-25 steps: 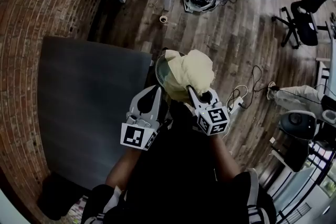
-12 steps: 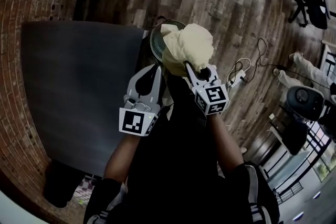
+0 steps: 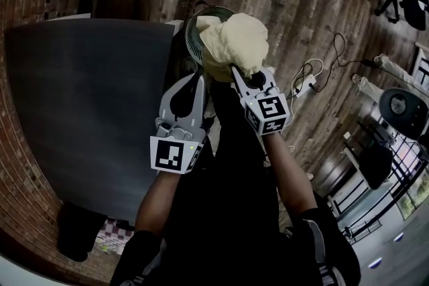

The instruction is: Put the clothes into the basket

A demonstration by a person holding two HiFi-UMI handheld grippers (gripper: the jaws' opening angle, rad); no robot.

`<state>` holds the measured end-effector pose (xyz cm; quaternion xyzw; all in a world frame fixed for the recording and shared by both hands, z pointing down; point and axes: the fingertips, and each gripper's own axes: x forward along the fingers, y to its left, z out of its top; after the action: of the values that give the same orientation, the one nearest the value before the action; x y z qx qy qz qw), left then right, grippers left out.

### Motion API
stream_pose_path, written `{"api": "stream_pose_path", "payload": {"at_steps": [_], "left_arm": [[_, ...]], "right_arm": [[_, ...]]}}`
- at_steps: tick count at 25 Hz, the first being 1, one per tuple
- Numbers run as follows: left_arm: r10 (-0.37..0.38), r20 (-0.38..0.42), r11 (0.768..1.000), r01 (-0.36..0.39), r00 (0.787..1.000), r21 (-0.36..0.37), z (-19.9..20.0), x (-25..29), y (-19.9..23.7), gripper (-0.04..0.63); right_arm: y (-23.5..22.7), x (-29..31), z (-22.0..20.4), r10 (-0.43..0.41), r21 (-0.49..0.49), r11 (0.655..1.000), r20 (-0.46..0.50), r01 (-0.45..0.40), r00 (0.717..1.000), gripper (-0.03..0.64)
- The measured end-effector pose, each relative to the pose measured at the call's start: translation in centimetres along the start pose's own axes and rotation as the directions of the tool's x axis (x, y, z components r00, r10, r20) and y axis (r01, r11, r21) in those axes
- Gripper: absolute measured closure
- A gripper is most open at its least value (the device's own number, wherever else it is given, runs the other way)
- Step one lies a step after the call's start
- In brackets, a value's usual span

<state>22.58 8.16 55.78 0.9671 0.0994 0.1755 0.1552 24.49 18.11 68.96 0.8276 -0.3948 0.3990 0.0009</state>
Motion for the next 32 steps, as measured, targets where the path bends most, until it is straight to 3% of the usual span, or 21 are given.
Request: {"api": "stream_pose_path", "payload": {"at_steps": [13, 23, 32], "left_arm": [[-0.015, -0.025, 0.999, 0.014, 1.0, -0.042, -5.2, 2.1, 1.1, 0.591], [-0.014, -0.074, 0.997, 0.008, 0.997, -0.08, -8.8, 3.4, 1.5, 0.591], [-0.005, -0.095, 0.995, -0.004, 0.995, -0.1, -10.1, 4.1, 2.2, 0.591]], "right_arm": [[-3.0, 6.9, -7.8, -0.006, 0.005, 1.0, -0.079, 0.007, 0.997, 0.505], [-5.3, 12.1, -13.0, -0.01, 0.075, 0.997, -0.128, 0.019, 0.992, 0.503], [-6.5, 15.9, -17.7, -0.011, 0.111, 0.993, -0.287, 0.045, 0.958, 0.437]]}}
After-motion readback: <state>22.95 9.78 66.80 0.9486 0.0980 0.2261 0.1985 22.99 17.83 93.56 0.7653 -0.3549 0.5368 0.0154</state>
